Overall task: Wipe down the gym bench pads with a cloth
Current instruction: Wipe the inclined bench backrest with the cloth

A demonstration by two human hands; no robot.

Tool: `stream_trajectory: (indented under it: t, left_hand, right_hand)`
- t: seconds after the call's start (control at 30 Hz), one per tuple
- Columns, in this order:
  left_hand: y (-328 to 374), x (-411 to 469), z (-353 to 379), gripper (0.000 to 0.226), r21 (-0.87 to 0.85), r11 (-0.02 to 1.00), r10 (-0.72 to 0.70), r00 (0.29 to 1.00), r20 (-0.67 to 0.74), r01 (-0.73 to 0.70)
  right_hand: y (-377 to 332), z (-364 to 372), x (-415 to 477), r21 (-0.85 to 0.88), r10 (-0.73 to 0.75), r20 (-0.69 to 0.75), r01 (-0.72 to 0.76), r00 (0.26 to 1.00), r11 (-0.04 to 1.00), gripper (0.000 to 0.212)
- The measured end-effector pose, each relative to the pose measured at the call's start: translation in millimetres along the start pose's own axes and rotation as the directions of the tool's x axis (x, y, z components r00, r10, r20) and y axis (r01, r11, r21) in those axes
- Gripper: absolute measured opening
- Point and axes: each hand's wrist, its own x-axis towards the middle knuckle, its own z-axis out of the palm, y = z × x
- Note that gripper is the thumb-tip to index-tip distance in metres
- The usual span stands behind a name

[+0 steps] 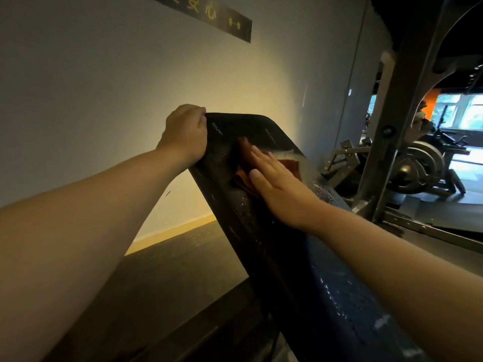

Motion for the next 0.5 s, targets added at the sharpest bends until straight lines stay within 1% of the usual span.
stream_trajectory:
  t: [0.1, 0.13, 0.17, 0.2, 0.23, 0.3, 0.33, 0.37, 0.43, 0.5]
  left_hand:
    - [0.8, -0.4, -2.0, 0.039, -0.010, 1.000, -0.004, 1.000, 0.014, 0.004]
    - [0.5, -1.7, -1.1, 0.040, -0.017, 1.000, -0.005, 1.000, 0.014, 0.005]
    - [0.9, -4.4, 0.9, 0.042, -0.008, 1.000, -0.007, 1.000, 0.013, 0.007]
    - [1.9, -8.6, 3.9, 0.046, 0.019, 1.000, -0.008, 1.000, 0.009, 0.008]
    - [4.1, -14.4, 7.0, 0.049, 0.046, 0.999, -0.015, 1.000, 0.006, 0.014]
    - [9.9, -25.9, 11.3, 0.053, 0.060, 0.997, -0.039, 0.999, -0.005, 0.039]
    - [11.4, -29.0, 12.5, 0.053, 0.050, 0.998, -0.042, 0.999, -0.015, 0.042]
    - [11.9, -30.2, 12.2, 0.052, 0.038, 0.998, -0.040, 0.999, -0.023, 0.041]
    - [8.0, -30.5, 11.6, 0.051, 0.016, 0.999, -0.030, 0.999, -0.033, 0.031]
    - [4.8, -29.9, 11.2, 0.050, 0.007, 1.000, -0.019, 0.999, -0.035, 0.019]
  right_hand:
    - [-8.3, 13.6, -61.8, -0.064, -0.198, 0.114, 0.206, 0.974, 0.976, 0.052]
    - [0.5, 12.1, -79.8, -0.084, -0.243, 0.156, 0.258, 0.957, 0.962, 0.053]
    - [13.8, 5.8, -89.6, -0.105, -0.256, 0.188, 0.279, 0.948, 0.955, 0.054]
    - [28.4, -2.3, -89.1, -0.119, -0.223, 0.198, 0.249, 0.955, 0.961, 0.056]
    - [41.3, -10.2, -81.2, -0.113, -0.145, 0.164, 0.164, 0.976, 0.980, 0.057]
    - [53.7, -18.5, -52.7, -0.108, 0.025, 0.018, -0.023, 1.000, 0.994, 0.056]
    - [48.8, -15.5, -40.8, -0.129, 0.075, -0.040, -0.080, 0.996, 0.988, 0.056]
    - [40.7, -8.9, -31.8, -0.145, 0.089, -0.063, -0.097, 0.994, 0.985, 0.054]
    - [17.7, 5.3, -36.4, -0.128, 0.005, -0.037, -0.010, 0.999, 0.992, 0.052]
    - [9.5, 9.6, -63.5, -0.119, -0.117, 0.044, 0.121, 0.992, 0.985, 0.052]
